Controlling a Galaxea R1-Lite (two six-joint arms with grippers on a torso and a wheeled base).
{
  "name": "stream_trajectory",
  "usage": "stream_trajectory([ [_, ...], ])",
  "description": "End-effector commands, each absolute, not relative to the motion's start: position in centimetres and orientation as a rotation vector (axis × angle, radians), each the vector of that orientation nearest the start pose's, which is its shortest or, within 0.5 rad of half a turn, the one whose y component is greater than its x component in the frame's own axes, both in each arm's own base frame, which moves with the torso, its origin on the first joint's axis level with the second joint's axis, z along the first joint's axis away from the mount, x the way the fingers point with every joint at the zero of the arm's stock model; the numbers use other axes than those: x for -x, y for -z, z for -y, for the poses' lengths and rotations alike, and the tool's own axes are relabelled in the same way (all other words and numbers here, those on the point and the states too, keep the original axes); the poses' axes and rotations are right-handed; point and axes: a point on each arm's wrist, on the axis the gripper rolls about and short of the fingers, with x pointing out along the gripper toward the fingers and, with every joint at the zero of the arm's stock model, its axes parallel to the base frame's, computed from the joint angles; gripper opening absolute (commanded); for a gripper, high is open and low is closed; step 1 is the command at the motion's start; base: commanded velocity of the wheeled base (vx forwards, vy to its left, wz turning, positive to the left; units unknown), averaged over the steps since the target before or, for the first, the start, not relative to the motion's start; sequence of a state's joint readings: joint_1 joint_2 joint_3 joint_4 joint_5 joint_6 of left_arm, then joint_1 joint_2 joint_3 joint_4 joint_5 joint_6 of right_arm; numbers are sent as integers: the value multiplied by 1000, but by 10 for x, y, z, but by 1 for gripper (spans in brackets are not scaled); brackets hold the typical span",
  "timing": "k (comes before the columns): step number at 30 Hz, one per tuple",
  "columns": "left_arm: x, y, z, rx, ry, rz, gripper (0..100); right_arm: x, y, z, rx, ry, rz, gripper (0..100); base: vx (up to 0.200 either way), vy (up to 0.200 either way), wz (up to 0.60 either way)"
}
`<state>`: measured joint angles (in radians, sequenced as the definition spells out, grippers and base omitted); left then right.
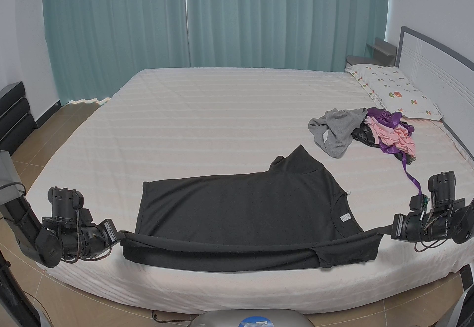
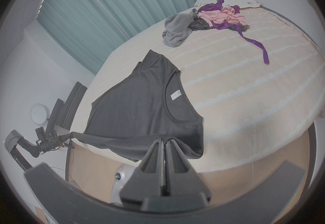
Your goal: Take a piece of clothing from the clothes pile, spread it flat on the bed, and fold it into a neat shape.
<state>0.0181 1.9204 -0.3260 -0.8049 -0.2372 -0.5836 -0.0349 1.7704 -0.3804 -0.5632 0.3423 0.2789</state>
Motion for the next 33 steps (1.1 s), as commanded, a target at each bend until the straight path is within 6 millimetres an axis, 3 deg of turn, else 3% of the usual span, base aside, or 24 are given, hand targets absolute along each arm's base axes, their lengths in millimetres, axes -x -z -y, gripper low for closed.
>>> stream_trajectory([
  [1,-257,-33,2,650,-22,-822,0,-249,-55,1,-420,-174,-866,0,0,0,0],
  [8,-262,-39,1,695,-43,-820,0,-253,-54,0,-423,-182,-868,0,0,0,0],
  [18,-242,-56,-1,706,-56,-828,0,-238,-62,-6,-410,-212,-850,0,0,0,0],
  [24,-232,-53,-1,702,-66,-858,0,-223,-69,-9,-403,-230,-837,0,0,0,0],
  [33,-245,-41,-1,709,-81,-895,0,-236,-66,-9,-404,-229,-838,0,0,0,0],
])
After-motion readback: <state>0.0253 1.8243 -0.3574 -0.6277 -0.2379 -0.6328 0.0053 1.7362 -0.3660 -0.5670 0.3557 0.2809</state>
